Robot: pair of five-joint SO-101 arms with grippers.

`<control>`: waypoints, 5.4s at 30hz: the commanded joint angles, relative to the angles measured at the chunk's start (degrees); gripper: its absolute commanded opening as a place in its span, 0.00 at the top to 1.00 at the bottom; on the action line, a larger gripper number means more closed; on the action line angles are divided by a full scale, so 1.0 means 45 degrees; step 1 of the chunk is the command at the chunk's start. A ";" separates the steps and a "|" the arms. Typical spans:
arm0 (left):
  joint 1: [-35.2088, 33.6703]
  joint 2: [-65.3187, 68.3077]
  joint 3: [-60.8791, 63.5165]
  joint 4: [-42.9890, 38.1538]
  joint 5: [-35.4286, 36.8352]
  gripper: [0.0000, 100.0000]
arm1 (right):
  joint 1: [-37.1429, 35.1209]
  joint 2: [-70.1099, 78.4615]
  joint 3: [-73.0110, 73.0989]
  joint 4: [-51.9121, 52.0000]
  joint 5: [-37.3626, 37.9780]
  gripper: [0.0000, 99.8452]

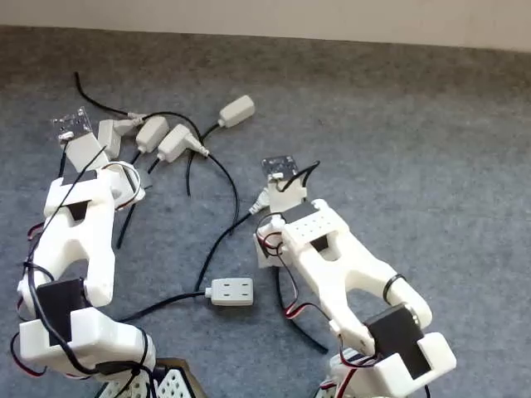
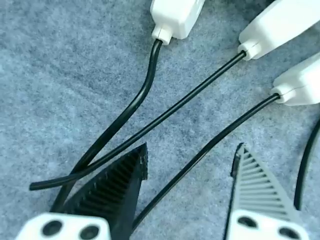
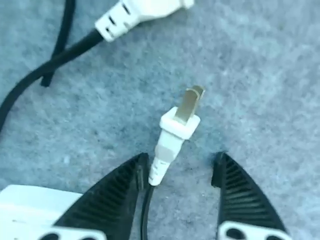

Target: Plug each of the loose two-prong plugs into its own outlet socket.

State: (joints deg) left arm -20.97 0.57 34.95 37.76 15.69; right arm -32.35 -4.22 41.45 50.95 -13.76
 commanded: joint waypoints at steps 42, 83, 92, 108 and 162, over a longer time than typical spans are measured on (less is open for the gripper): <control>0.5460 -0.3956 -0.0830 0.5040 -0.6505 0.71 | -0.0694 -1.1263 0.6007 -0.0420 0.5880 0.99; 0.8020 -1.7709 0.9700 0.2247 -0.6818 0.66 | -0.2217 -1.1184 -0.1280 0.4054 0.5685 0.99; 0.7902 -1.7709 0.9700 0.2227 -0.6818 0.66 | -0.2217 -0.8625 -0.1397 0.3839 0.5685 0.99; 0.1260 -1.5306 0.7746 0.0059 -0.2559 0.66 | -0.2432 -0.4718 -0.3976 0.6437 0.4943 0.99; -0.0361 -0.8625 0.5773 -0.2657 -0.1094 0.73 | -0.3839 0.1006 -0.6906 0.9563 -0.4396 0.99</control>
State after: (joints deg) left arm -22.64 -37.76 62.11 26.77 10.42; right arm -49.05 2.20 9.80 92.79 -34.42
